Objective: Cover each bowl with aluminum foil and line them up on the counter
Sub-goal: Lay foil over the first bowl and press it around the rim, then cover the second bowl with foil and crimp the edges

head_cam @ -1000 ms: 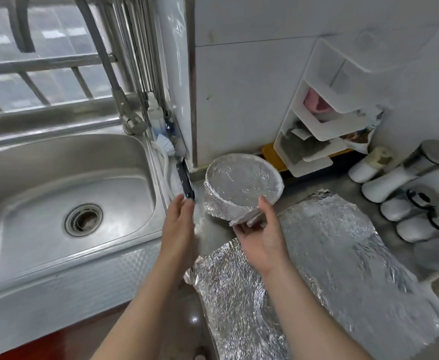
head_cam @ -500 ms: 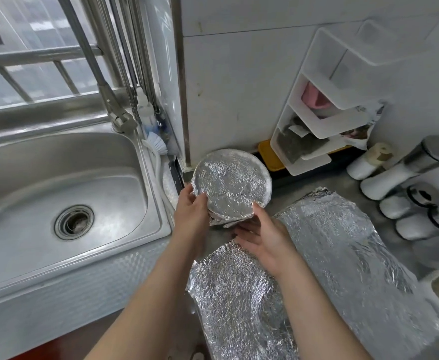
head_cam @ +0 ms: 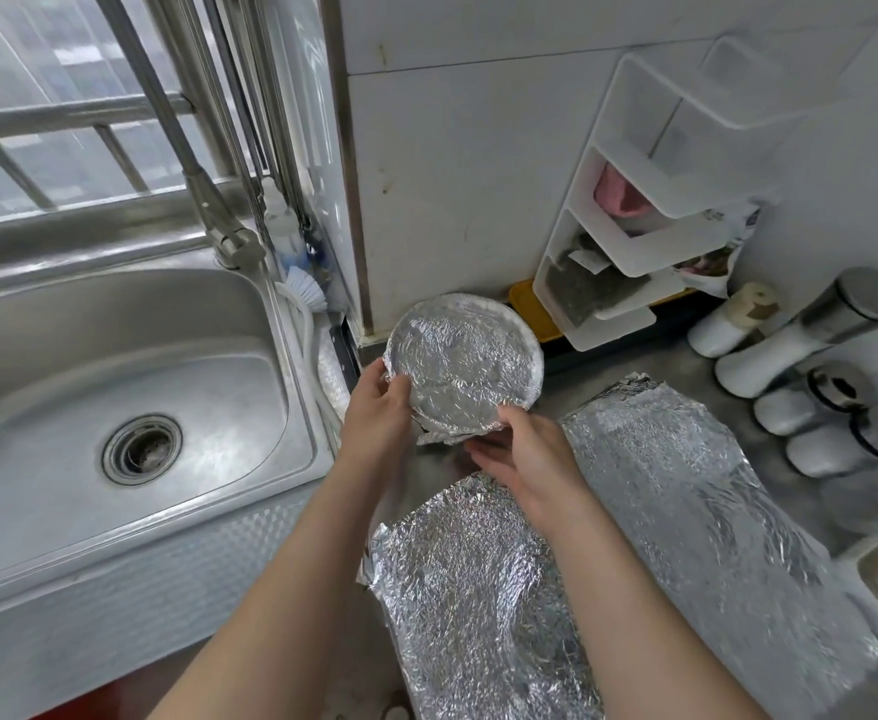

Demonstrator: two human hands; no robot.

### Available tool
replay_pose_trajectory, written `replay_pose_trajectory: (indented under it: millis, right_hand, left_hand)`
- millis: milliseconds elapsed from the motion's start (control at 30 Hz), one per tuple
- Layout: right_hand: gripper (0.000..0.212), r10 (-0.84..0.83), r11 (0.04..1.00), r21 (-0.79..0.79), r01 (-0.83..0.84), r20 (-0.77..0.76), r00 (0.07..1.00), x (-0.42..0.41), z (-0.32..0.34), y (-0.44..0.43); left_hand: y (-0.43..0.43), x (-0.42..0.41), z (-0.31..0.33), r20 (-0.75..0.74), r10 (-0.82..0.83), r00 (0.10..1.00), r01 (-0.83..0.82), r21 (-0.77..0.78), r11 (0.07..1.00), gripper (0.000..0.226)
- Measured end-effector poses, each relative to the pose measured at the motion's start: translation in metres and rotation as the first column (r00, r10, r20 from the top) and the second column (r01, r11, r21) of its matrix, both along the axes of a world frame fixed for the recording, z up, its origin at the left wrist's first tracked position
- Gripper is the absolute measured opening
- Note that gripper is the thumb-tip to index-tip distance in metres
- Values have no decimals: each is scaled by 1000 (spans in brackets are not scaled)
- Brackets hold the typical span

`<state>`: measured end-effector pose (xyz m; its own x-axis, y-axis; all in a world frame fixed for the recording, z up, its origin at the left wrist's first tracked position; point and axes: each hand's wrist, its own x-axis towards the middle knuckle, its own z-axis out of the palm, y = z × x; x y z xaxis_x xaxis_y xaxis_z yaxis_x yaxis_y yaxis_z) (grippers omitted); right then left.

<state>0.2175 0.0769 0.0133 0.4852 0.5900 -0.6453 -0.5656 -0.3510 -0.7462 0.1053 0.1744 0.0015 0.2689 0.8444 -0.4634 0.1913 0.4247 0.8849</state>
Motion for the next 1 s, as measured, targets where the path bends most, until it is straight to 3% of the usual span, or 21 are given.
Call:
replay_pose_trajectory:
  millis: [133,200,267,367,433,533,600,667,733,833,933,1000]
  right_hand:
    - [33,34,999,28,-32,-75,997,3,7,-4]
    - [35,91,996,-22,-91,-8,996,8,11,-16]
    - [28,135,987,-101,-122,141,981,12,15,-35]
    - [43,289,946,-259,-193,414,863,23,16,-72]
    - [54,507,848,-434,-305,498,703,29,9,-100]
    - [71,779,610,-685,-397,429,457,25,-1,-145]
    - [84,904,408,-833,-374,312,293,19,-7,-168]
    - [95,942,306,-881,-360,225,250,11,-12,-184]
    - [101,937,312,-884,-349,225,268,3,-20,-194]
    - [104,916,367,-882,-295,289,277,-5,-29,-197]
    - [103,901,408,-872,-272,335,276,-8,-32,-195]
    - [101,893,429,-864,-265,362,267,-10,-33,-193]
  left_hand:
    - [-2,-3,8,73,-2,997,1,9,1000,27]
    - [-12,-10,9,-69,17,997,-6,156,988,44]
    - [-27,-24,7,-208,27,978,40,312,949,41]
    - [-52,-46,-5,-482,-193,855,375,316,871,26]
    - [-63,-57,-15,-651,-335,681,589,215,779,41]
    - [-78,-65,-18,-790,-404,461,731,79,678,64]
    - [-84,-64,-15,-845,-382,374,762,46,646,71]
    - [-89,-62,-13,-866,-375,332,766,16,642,73]
    - [-89,-61,-10,-829,-430,357,726,-43,686,69]
    - [-81,-61,-6,-661,-534,528,609,-144,780,71]
    - [-71,-61,1,-559,-602,570,592,-228,773,90]
    - [-68,-62,4,-529,-605,596,598,-211,773,87]
